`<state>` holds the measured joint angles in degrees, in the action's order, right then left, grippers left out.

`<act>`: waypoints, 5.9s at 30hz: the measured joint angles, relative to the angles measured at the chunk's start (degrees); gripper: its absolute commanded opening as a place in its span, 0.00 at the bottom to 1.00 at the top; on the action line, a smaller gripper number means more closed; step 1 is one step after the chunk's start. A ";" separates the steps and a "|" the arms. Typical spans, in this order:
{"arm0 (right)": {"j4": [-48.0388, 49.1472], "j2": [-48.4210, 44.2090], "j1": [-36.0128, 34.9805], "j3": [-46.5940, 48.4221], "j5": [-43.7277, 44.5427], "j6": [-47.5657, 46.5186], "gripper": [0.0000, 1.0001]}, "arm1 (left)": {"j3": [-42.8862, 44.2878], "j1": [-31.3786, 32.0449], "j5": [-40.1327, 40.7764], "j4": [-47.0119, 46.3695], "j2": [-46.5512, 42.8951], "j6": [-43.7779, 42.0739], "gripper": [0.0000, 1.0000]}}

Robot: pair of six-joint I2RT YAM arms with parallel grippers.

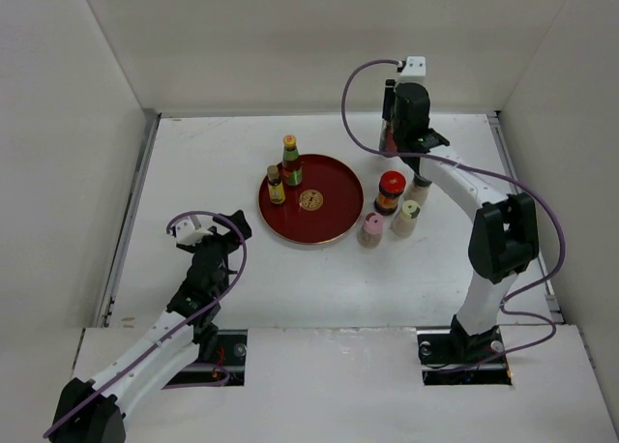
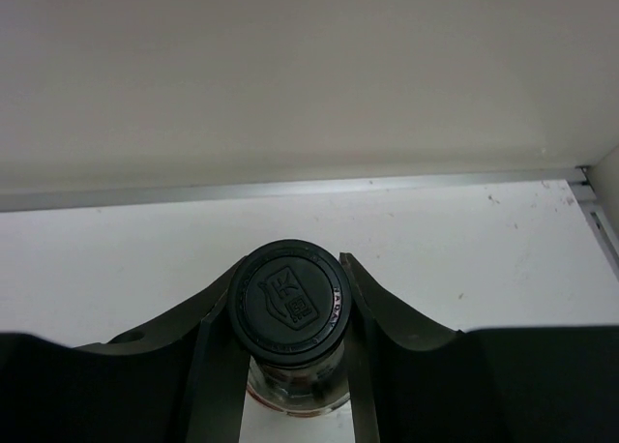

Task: Organize the condiment bottles

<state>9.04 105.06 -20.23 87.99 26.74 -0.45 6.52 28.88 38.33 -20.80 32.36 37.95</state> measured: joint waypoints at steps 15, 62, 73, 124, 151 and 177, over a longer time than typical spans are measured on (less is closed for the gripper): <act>1.46 -2.14 -11.30 2.05 -4.24 2.67 0.22 | -0.02 -0.37 -0.02 -0.02 0.31 0.00 0.88; 10.95 -32.37 -22.25 -36.02 3.78 10.97 0.99 | -0.02 -0.70 -1.01 -0.04 -0.70 0.02 0.88; -14.05 -39.54 -29.64 -49.40 5.81 22.86 1.00 | -0.02 -0.74 -1.14 -0.07 0.00 0.02 0.89; 2.97 -8.63 -37.27 -27.65 -2.16 16.31 0.98 | -0.15 -0.74 -1.31 -1.42 0.76 0.02 0.89; -6.69 -14.71 -8.26 -33.18 4.37 17.25 0.95 | -0.15 -0.37 -1.53 -1.73 1.18 0.02 0.89; -5.01 -12.76 -23.93 -21.81 2.25 13.64 0.56 | -0.15 -0.76 -1.75 -2.58 1.29 0.02 0.89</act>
<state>4.03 92.29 -44.16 66.17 28.99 13.19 6.37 28.12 36.58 -23.38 33.65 37.98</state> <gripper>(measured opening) 0.743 0.891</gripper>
